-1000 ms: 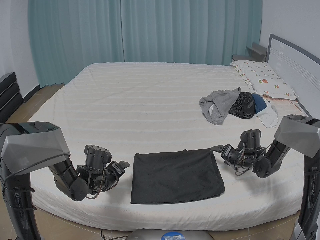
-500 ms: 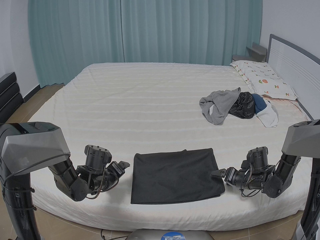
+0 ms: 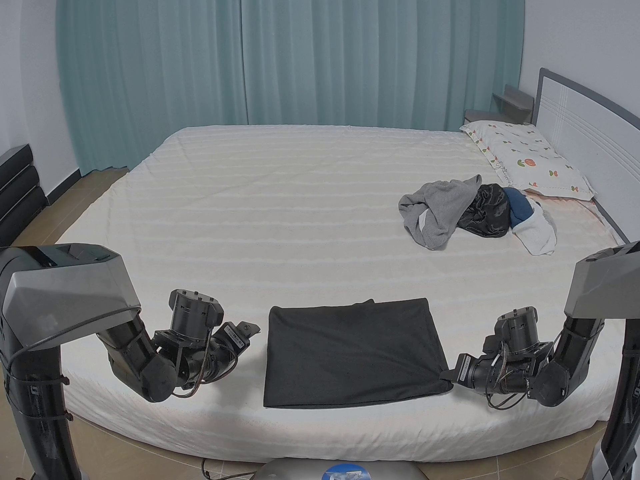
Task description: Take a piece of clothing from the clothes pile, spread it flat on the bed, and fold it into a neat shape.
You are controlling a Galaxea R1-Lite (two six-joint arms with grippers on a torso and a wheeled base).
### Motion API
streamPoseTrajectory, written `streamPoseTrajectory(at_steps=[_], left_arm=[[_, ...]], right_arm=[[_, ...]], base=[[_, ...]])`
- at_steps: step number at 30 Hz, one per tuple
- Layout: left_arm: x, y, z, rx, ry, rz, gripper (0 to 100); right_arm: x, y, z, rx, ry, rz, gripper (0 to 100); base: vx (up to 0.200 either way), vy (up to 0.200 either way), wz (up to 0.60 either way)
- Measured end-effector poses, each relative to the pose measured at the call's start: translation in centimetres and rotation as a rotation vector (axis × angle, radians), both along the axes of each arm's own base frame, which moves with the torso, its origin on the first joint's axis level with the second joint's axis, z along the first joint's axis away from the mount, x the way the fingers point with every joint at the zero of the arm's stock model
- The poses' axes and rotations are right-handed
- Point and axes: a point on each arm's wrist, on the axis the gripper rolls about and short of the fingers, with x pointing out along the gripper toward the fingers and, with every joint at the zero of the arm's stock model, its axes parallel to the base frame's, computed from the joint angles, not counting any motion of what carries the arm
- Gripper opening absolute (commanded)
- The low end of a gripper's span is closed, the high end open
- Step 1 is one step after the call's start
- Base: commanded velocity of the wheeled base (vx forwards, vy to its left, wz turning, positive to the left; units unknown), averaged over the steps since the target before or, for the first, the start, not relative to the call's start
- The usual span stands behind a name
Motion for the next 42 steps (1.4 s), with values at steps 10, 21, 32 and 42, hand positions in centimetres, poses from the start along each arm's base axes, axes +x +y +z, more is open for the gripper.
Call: streamPoseTrajectory(at_steps=[10, 21, 32, 42], left_arm=[[0.1, 0.0, 0.0, 0.000, -0.001, -0.001, 100], [1.0, -1.4, 0.2, 0.044, -0.047, -0.076, 100], [0.6, -3.1, -1.4, 0.131, -0.077, -0.342, 100], [0.9, -4.5, -2.1, 0.129, -0.126, -0.393, 100]], right_arm=[[0.0, 0.0, 0.1, 0.007, -0.003, -0.004, 100], [0.9, -0.8, 1.5, 0.085, -0.091, -0.077, 100], [1.8, -1.7, 1.2, 0.109, -0.098, -0.101, 100], [2.1, -1.9, 1.0, 0.118, -0.096, -0.099, 100]], base=[[0.000, 0.000, 0.00], [0.000, 0.000, 0.00], [0.000, 0.000, 0.00], [0.000, 0.000, 0.00]])
